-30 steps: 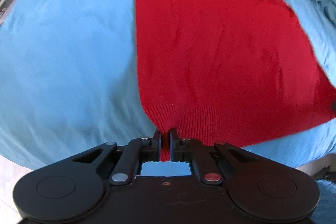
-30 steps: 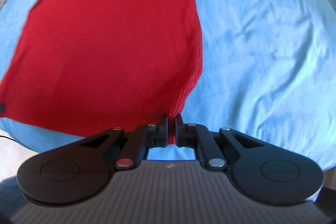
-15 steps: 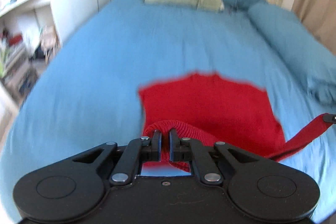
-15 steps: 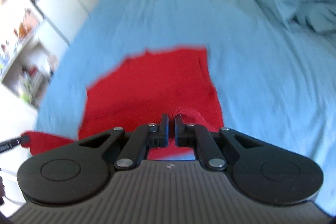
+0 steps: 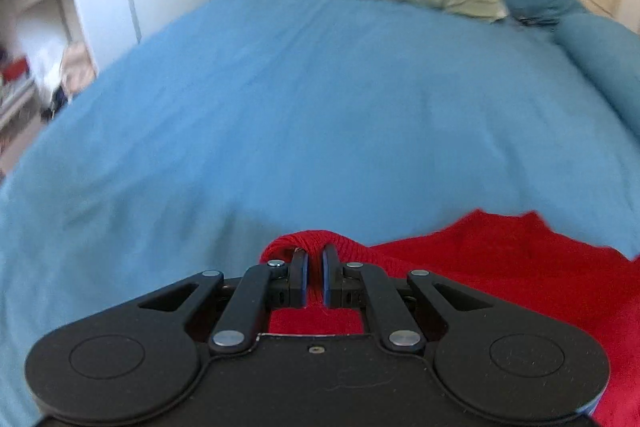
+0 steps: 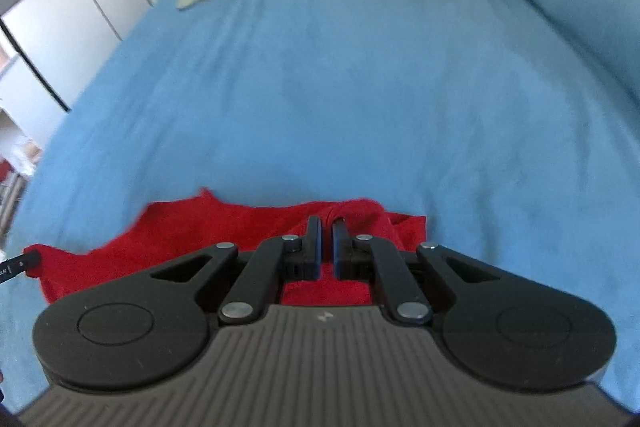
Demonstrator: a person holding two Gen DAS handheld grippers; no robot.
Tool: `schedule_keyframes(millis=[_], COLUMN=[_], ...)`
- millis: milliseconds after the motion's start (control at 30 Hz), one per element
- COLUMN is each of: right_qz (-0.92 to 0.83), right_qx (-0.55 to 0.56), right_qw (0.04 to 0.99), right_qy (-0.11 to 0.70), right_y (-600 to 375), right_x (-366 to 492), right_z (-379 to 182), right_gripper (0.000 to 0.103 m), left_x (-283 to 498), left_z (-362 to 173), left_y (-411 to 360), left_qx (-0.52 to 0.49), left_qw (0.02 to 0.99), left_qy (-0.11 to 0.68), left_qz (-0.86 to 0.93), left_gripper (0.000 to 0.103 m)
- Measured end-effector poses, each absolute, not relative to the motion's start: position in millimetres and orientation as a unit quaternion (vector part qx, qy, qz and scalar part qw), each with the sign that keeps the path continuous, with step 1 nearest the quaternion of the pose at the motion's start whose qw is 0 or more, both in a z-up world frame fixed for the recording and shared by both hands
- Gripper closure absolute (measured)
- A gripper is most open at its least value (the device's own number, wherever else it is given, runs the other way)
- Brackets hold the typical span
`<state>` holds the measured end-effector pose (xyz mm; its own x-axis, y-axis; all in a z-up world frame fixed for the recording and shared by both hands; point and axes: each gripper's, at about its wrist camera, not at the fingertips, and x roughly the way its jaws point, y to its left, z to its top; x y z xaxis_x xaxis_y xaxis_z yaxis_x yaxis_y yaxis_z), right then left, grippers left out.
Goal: Fold small clothes
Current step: 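Lay the hem over the collar and open both tools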
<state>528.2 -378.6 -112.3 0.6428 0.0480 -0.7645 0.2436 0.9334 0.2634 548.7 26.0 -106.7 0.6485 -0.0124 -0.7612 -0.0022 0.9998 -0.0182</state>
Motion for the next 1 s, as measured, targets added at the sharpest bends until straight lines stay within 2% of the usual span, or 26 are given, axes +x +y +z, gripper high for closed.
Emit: schedule_keyframes(millis=[200,267,300,333,367,400,467,567,733,833,1000], right_qz=[-0.068,-0.071,-0.069,-0.069,-0.072,-0.070,-0.044,0.002,0.017,-0.001,0.003], right_qx=[0.200,0.197,0.193,0.186,0.178,0.170,0.160,0.140,0.103,0.109,0.082], right_qw=[0.887,0.890,0.894,0.897,0.904,0.914,0.919,0.917,0.899,0.901,0.904], right_qy=[0.410,0.405,0.399,0.394,0.382,0.362,0.358,0.374,0.424,0.420,0.419], right_y=[-390,-391,-390,-389,-387,-385,-376,-354,-326,-329,-321], right_x=[545,544,542,539,535,528,515,501,492,479,480], right_z=[-139,-137,-134,-131,-126,-119,-109,-112,-151,-171,-171], right_gripper=[0.081,0.075,0.052,0.034,0.007,0.002,0.002,0.002,0.002,0.002,0.000], left_x=[571,570,566,564,558,553,534,515,492,484,481], left_z=[-124,-121,-115,-113,-106,-97,-83,-82,-128,-157,-156], left_y=[19,17,19,19,20,20,19,9,-6,-1,-1], left_qx=[-0.017,-0.005,0.002,0.007,0.009,0.011,0.014,0.015,0.058,0.058,0.067], left_qw=[0.902,0.904,0.905,0.908,0.914,0.919,0.928,0.919,0.888,0.876,0.879], left_qy=[0.431,0.428,0.424,0.418,0.405,0.392,0.372,0.392,0.451,0.474,0.468], left_qz=[0.015,0.016,0.020,0.025,0.030,0.034,0.020,-0.035,-0.070,-0.057,-0.062], left_gripper=[0.095,0.080,0.068,0.037,0.017,0.012,0.009,0.008,0.008,0.007,0.004])
